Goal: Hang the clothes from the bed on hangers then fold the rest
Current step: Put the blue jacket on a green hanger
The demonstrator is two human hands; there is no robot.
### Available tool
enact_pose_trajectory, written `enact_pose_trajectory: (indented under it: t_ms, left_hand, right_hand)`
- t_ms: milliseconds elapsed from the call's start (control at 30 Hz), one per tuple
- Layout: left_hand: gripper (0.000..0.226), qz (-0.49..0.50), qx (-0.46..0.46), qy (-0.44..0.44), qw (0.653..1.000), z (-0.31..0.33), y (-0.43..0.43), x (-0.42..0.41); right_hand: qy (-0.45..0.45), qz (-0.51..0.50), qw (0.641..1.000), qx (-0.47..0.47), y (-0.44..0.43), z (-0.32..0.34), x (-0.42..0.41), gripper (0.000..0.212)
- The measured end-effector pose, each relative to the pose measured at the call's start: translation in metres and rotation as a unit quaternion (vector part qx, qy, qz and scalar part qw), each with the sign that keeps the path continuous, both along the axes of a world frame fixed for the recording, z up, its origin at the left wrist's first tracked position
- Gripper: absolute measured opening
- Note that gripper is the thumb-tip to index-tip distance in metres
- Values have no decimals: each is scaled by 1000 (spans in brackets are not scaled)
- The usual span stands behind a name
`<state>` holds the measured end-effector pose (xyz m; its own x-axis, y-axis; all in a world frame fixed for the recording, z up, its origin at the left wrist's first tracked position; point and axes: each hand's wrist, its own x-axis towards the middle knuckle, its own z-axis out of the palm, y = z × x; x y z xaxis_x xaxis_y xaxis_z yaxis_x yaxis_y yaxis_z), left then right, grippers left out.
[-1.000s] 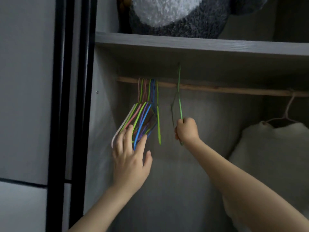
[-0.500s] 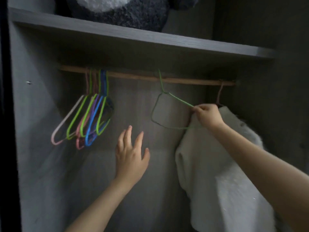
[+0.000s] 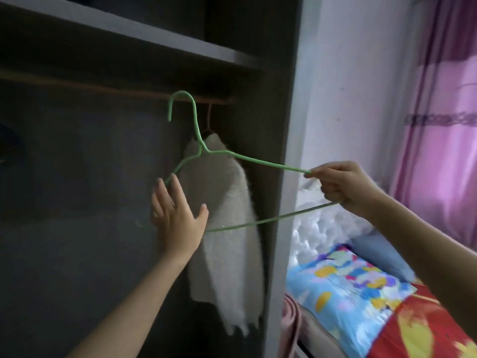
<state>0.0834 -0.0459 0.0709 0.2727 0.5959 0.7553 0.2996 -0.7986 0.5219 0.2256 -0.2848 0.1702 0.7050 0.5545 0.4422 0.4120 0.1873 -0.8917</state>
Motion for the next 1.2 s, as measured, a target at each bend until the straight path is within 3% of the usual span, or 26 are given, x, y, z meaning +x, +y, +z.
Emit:
enact_pose_trajectory:
  t_ms: [67,133,233,300,400,533,600,767,900,1000,1200]
  left_hand:
    - [84,-23,-23,-12,999,-7,-35,20]
    - [80,-46,-50,-16,998,-15,-66,38]
    - [51,-88,-73,-6,993,-35,-120,71]
    - [42,-130,-74,17,989,-47,-159,91]
    - [57,-224,-29,60,972,-66,-227,123]
    - [19,-307,4,127,943,-89,-307,168]
    - [17,-365,7,168,916,-110,-350,193]
    - [18,-477,-44,265,837,-177,-411,243]
    - [18,-536,-80,331,772,-235,-463,287]
    - [21,-545,-130,342,754,-263,-490,325]
    - [23,-530,-184,353,749,-295,-514,405]
  right_hand:
    - [20,-19,1000,6,-66,-9,10,42]
    - [38,-43,998,12,-127,-21,16,35]
    - [55,-97,993,27,-220,-46,20,25]
    - [81,-142,986,21,-276,-68,23,34]
    - [135,-232,962,43,-359,-108,20,54]
    - [192,-345,915,84,-457,-165,2,32]
    - [214,-396,887,98,-508,-192,-16,37]
    - [269,-498,821,80,-576,-243,-49,45]
    - [311,-551,771,72,-610,-293,-46,27]
    - [343,-563,750,40,-623,-322,-22,23]
    - [379,-604,700,-44,-639,-352,59,26]
